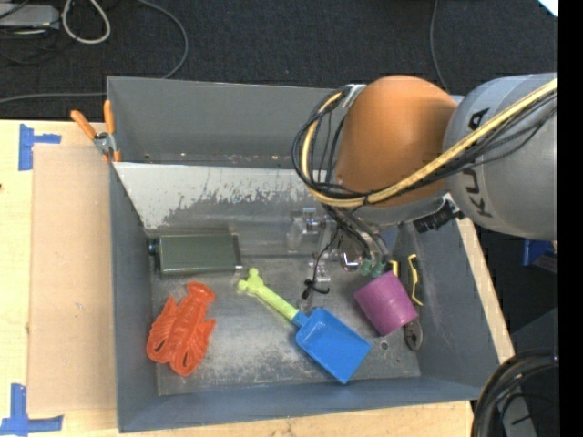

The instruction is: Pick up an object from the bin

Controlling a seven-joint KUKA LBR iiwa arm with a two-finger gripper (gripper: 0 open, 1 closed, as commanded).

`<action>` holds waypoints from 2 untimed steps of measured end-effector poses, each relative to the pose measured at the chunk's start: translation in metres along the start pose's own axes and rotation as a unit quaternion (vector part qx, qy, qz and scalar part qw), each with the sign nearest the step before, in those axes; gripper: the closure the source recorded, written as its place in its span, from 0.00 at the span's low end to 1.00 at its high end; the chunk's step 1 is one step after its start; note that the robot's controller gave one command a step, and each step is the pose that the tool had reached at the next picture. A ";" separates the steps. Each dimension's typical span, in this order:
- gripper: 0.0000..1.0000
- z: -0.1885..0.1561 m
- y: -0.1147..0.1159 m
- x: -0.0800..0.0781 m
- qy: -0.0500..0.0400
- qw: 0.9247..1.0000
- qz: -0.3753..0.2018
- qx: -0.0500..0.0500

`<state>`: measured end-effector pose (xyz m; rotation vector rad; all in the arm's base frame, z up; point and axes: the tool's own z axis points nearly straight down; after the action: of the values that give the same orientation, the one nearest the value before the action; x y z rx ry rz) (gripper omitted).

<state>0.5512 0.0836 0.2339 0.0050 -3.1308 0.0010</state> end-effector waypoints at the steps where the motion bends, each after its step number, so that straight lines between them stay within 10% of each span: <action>1: 0.00 -0.004 -0.001 -0.001 -0.004 1.000 0.002 0.000; 2: 0.00 0.143 0.001 -0.022 -0.004 0.999 0.048 -0.001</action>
Offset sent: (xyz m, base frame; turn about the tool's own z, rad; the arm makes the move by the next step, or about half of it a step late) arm 0.0215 0.0005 -0.1639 0.1096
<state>0.5711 0.0841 0.0905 -0.1467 -3.1360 -0.0017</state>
